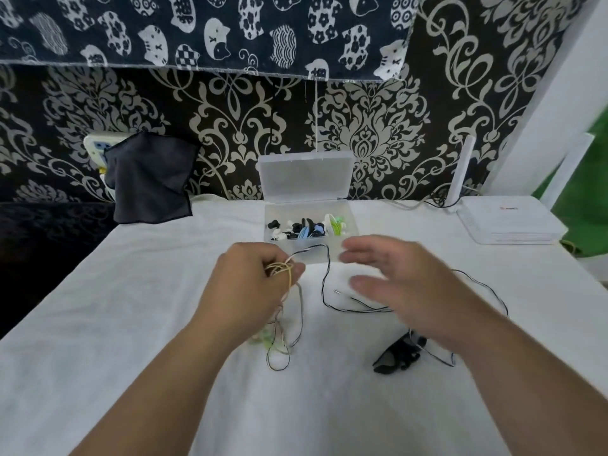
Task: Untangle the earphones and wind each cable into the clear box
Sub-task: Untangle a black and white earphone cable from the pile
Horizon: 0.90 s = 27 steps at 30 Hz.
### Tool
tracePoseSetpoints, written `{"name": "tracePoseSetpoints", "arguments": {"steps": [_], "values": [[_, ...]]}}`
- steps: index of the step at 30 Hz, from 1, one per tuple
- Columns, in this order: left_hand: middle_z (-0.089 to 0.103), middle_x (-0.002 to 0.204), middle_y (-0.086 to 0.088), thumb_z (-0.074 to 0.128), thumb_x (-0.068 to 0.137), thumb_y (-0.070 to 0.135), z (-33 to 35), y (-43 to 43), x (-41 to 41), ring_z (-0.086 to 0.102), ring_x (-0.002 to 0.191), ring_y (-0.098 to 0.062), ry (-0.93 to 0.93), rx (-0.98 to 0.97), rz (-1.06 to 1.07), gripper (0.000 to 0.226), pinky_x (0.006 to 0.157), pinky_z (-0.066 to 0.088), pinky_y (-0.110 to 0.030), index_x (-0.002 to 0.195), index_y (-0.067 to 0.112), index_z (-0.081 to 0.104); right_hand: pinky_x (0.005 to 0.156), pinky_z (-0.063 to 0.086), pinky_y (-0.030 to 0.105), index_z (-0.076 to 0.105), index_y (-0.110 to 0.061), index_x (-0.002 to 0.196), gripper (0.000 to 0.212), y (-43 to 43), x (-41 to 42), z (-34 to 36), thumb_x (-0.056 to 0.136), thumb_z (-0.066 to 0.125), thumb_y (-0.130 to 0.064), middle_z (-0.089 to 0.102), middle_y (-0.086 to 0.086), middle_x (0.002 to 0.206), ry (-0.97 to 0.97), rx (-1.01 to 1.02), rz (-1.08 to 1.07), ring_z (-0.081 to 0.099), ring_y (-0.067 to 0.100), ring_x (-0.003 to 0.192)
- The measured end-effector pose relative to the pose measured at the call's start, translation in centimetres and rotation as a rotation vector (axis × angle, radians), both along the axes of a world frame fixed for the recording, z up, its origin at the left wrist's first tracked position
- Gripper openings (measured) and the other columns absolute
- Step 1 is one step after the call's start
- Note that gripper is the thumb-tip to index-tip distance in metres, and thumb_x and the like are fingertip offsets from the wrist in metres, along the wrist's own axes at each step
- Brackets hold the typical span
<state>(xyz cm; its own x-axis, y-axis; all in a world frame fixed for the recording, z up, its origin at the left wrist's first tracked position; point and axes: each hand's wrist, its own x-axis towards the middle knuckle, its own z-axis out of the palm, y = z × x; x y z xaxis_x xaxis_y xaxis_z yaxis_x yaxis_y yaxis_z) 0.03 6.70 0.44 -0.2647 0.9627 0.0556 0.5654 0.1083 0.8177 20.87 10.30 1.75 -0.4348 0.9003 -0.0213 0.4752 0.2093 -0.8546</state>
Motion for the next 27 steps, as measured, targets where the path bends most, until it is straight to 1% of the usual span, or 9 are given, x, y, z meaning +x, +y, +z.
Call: {"name": "tracePoseSetpoints", "arguments": {"steps": [3,5,9,12,15,17,19,24,27], "values": [[0.052,0.046,0.009,0.076,0.083,0.028,0.1,-0.2,0.7,0.043,0.039,-0.007,-0.093,0.008,-0.129,0.016,0.043,0.038,-0.018,0.07,0.021,0.071,0.105,0.036,0.022,0.049,-0.041,0.139,0.055,-0.9,-2.2,-1.5,0.089,0.07,-0.033,0.057,-0.029,0.131,-0.089,0.064,0.09,0.048,-0.011,0.124],[0.06,0.057,0.001,0.078,0.082,0.027,0.1,-0.3,0.6,0.05,0.051,-0.015,-0.111,0.014,-0.203,0.011,0.052,0.043,-0.021,0.073,0.023,0.072,0.103,0.039,0.025,0.051,-0.04,0.136,0.05,-1.0,-2.9,-1.6,0.09,0.07,-0.034,0.063,-0.026,0.123,-0.065,0.068,0.079,0.053,-0.009,0.119],[0.048,0.061,0.003,0.083,0.076,0.018,0.1,-0.4,0.0,0.044,0.055,-0.011,-0.191,0.011,-0.25,0.015,0.053,0.042,-0.024,0.082,0.023,0.07,0.1,0.046,0.034,0.062,-0.028,0.122,0.046,-0.9,-3.0,-0.9,0.077,0.068,-0.019,0.076,-0.007,0.104,0.315,-0.271,0.024,0.068,0.007,0.106],[0.046,0.06,0.013,0.088,0.068,0.017,0.1,-0.5,0.2,0.041,0.052,-0.004,-0.031,0.036,-0.287,0.032,0.054,0.039,-0.019,0.087,0.03,0.066,0.104,0.045,0.042,0.075,-0.022,0.105,0.022,-0.9,-3.0,-0.8,0.084,0.072,-0.027,0.077,-0.002,0.104,0.452,-0.433,-0.109,0.068,0.016,0.11],[0.052,0.065,0.021,0.09,0.063,0.019,-0.2,-0.8,1.2,0.045,0.054,-0.001,0.14,0.045,-0.329,0.045,0.055,0.036,-0.015,0.088,0.038,0.057,0.098,0.049,0.041,0.079,-0.021,0.096,0.019,-1.2,-3.5,-1.3,0.083,0.073,-0.032,0.077,0.0,0.101,0.439,-0.479,-0.156,0.069,0.021,0.108],[0.052,0.072,0.016,0.087,0.063,0.017,-0.6,-0.9,1.2,0.046,0.057,-0.003,0.165,0.039,-0.323,0.051,0.054,0.041,-0.024,0.092,0.041,0.052,0.092,0.054,0.038,0.081,-0.021,0.09,0.011,-1.0,-3.8,-1.3,0.082,0.076,-0.026,0.078,-0.001,0.093,0.44,-0.423,-0.255,0.071,0.022,0.099],[0.052,0.077,0.01,0.077,0.063,0.009,-0.8,-0.8,0.5,0.045,0.06,-0.007,0.093,0.007,-0.328,0.05,0.057,0.045,-0.035,0.094,0.039,0.05,0.074,0.057,0.031,0.08,-0.019,0.084,0.005,-0.4,-3.5,-1.1,0.085,0.075,-0.02,0.077,-0.003,0.082,0.43,-0.327,-0.405,0.071,0.017,0.081],[0.039,0.067,0.003,0.046,0.054,0.007,-0.5,-0.7,-2.0,0.036,0.058,-0.011,-0.27,-0.006,-0.184,0.043,0.052,0.035,-0.024,0.093,0.017,0.06,0.049,0.051,0.022,0.065,-0.015,0.088,0.018,1.6,-0.9,0.8,0.101,0.053,-0.015,0.075,0.005,0.072,0.772,-0.313,-0.591,0.069,0.015,0.056],[0.039,0.055,0.007,0.046,0.054,0.009,0.3,-0.3,-2.6,0.034,0.052,-0.01,-0.29,-0.06,0.004,0.032,0.052,0.028,-0.026,0.075,0.016,0.068,0.043,0.039,0.018,0.061,-0.015,0.083,0.022,2.8,1.4,1.7,0.101,0.049,-0.014,0.057,-0.001,0.052,0.908,-0.296,-0.657,0.049,0.013,0.042]]}}
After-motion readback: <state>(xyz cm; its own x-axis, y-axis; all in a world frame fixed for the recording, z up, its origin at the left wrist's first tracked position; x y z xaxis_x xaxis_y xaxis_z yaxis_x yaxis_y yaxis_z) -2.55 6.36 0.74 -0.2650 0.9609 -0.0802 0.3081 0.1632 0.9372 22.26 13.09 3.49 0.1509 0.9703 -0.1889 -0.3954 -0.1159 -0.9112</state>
